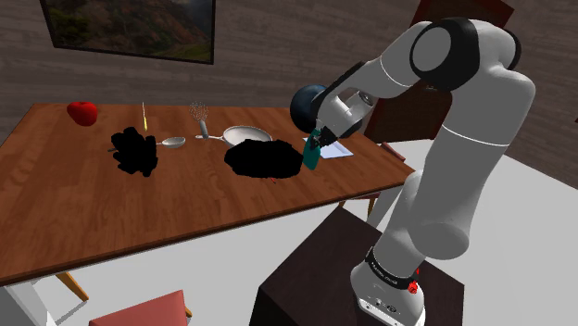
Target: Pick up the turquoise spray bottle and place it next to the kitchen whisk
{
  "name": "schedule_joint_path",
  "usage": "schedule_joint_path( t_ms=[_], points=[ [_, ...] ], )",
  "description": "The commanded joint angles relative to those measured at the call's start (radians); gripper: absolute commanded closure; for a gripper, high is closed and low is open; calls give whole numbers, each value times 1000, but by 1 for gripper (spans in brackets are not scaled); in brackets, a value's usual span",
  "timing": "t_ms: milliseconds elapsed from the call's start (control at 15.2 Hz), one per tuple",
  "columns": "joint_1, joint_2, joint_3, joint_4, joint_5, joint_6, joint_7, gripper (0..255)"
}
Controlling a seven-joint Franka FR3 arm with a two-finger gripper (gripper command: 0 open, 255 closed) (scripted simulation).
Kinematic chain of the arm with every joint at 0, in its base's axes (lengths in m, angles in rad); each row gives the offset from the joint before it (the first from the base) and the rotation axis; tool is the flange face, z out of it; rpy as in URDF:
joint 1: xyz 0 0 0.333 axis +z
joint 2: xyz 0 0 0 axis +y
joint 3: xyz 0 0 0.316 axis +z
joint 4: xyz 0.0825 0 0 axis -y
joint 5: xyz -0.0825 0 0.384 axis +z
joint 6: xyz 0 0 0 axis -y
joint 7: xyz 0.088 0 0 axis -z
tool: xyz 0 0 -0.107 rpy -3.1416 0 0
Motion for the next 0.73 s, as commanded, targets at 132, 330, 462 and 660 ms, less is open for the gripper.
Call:
schedule_joint_path(
  t_ms=[132, 330, 462, 660],
  points=[
    [0, 0, 0, 0, 0, 0, 0, 255],
    [17, -21, -24, -11, -73, 3, 60, 255],
    [51, -67, -74, -33, -242, 9, 196, 255],
    [46, -140, -109, -60, -543, 7, 434, 255]
  ],
)
